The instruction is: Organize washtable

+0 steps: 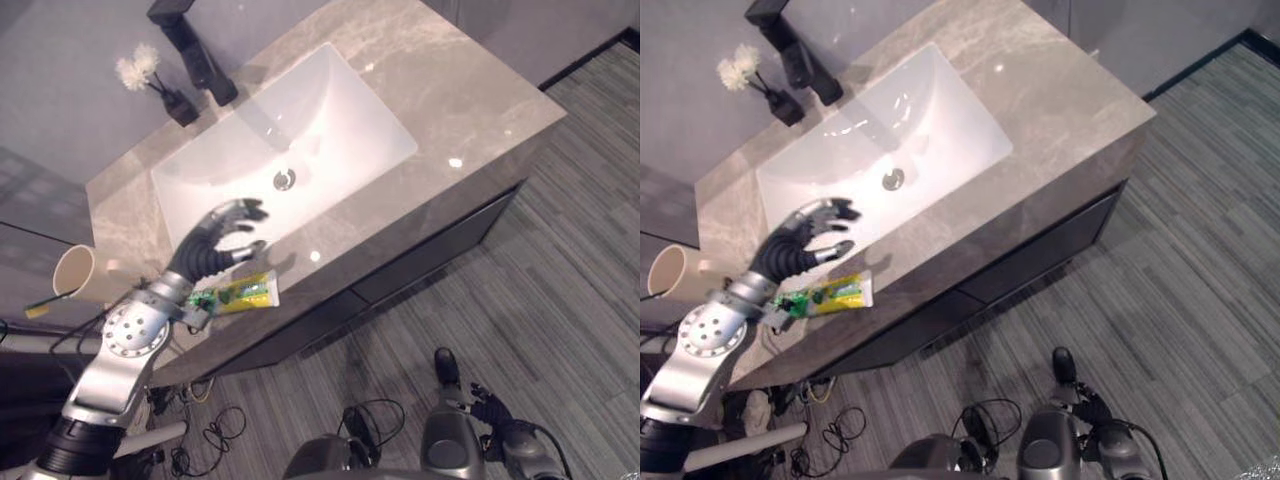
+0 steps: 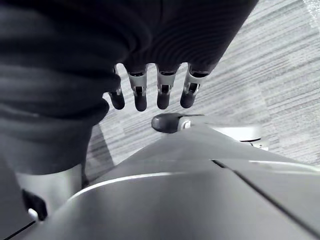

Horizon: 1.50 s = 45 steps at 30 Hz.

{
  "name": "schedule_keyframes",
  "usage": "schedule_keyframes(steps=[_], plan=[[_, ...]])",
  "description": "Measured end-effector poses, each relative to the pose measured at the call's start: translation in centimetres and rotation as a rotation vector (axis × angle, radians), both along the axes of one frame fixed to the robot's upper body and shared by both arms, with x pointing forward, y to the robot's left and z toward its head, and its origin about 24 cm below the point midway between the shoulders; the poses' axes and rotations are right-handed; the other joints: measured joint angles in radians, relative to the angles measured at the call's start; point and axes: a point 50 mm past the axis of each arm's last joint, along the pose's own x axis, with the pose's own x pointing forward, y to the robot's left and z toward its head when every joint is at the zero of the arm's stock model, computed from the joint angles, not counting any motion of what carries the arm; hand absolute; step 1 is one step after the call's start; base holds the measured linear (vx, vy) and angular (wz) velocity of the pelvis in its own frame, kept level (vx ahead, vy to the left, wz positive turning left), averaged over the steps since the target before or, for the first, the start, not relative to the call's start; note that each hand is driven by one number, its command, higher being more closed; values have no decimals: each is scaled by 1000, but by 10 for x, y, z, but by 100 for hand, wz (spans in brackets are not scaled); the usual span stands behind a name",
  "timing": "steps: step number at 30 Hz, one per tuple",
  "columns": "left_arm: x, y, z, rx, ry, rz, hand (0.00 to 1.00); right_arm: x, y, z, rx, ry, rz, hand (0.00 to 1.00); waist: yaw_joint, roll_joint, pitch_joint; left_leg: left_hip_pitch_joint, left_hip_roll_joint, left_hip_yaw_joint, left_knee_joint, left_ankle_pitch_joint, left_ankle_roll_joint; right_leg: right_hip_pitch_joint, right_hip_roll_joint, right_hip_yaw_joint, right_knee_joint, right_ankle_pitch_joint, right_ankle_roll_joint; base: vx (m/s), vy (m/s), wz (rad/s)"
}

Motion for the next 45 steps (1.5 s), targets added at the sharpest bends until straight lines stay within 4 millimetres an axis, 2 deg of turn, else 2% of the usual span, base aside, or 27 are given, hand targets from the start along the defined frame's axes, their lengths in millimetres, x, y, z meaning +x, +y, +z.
schedule_keyframes(steps=[2,6,9,16,20,26,35,45], plan=[[1,-2,10,44,-67,11,0,-5,0,-1,4,4,-7,0,13,-5,-10,-1,0,-2,4,0,0,2,0,-2,0,0,0,-21,0,4],[-8,-4,30,129,-158,-19,0,-10,3,-3,17,0,-21,0,17,-19,-19,-4,1,-15,10,0,0,9,-3,-9,0,0,0,-25,8,8],[-15,-5,29,153,-155,-42,0,-15,3,-4,24,-3,-42,0,17,-21,-23,2,0,-15,10,0,0,16,-4,-10,0,0,0,-7,7,1],[-41,-2,-13,194,77,-104,0,-16,4,-4,26,-2,-43,0,19,-21,-25,1,-1,-15,11,0,0,15,-5,-10,0,1,0,-10,2,0],[-49,-6,-28,206,164,-153,0,-17,3,-5,25,4,-47,0,33,-21,-26,-3,-2,-13,11,0,0,11,-5,-9,0,1,1,0,0,0],[-54,-4,-38,266,193,-125,0,-20,2,-6,38,21,-38,0,41,-21,-36,-15,-2,-10,12,0,0,-5,-4,-5,0,3,1,7,-2,-1],[-55,5,-62,515,134,23,0,-19,2,-6,31,19,-30,0,41,-22,-35,-23,-2,-12,14,0,0,-6,-5,-5,0,3,1,-13,0,0],[-57,10,-71,665,131,1,0,-15,3,-4,2,5,15,0,38,-22,-35,-20,-2,-16,13,-1,0,-8,-5,-11,0,3,1,0,0,0]])
